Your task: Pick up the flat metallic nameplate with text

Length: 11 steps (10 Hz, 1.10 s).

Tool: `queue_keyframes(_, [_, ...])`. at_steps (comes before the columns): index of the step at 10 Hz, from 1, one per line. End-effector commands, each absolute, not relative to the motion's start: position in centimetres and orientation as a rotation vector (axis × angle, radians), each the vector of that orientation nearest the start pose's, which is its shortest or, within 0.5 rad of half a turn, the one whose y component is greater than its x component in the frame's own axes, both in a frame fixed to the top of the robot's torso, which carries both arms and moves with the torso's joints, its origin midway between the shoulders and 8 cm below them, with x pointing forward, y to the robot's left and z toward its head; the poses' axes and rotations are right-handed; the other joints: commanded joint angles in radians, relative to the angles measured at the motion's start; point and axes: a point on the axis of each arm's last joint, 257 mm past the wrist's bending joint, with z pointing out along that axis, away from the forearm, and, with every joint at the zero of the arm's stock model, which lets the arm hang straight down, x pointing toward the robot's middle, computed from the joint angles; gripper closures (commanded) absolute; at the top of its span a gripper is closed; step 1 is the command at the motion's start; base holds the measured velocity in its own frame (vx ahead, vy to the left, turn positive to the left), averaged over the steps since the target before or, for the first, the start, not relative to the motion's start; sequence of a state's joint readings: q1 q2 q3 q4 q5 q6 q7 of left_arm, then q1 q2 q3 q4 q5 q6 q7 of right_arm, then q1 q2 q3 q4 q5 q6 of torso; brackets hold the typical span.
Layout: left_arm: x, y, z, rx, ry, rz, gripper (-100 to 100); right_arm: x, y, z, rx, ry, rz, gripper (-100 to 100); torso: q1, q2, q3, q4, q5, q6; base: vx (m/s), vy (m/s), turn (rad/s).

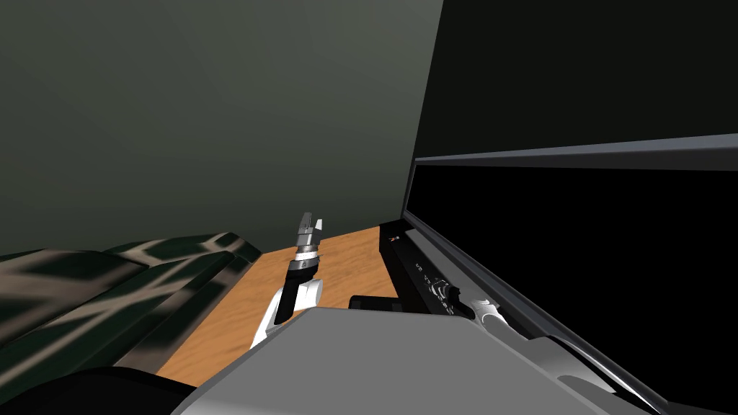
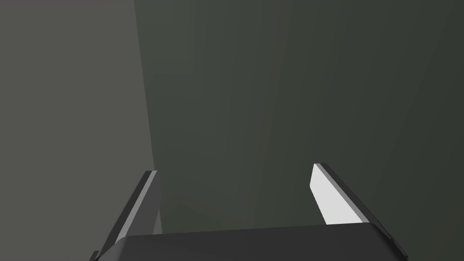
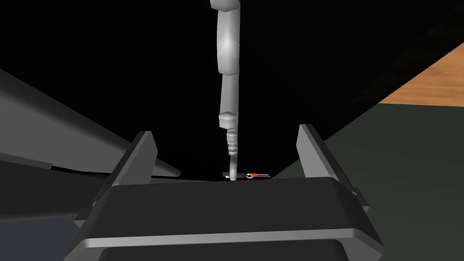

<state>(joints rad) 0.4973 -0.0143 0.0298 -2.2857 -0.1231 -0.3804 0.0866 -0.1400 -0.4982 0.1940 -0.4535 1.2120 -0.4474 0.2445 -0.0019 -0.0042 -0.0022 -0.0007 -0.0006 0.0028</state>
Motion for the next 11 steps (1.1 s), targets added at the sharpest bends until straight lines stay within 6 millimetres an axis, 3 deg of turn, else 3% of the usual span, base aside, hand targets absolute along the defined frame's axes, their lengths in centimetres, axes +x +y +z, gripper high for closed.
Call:
queue_keyframes(1, [36.2,28.3,0.4,-0.72,0.718,-1.241,0,32.6,-40.9,-58.1,-0.431,2.502,0.027,-100,0.0,0.0,0.0,0.0,0.0,0.0,-0.006,-0.006,0.02])
queue_keyframes(11, [36.2,28.3,0.4,-0.72,0.718,-1.241,0,31.2,-40.2,-59.1,-0.408,2.524,0.009,-100,0.0,0.0,0.0,0.0,0.0,0.0,-0.006,-0.006,0.02])
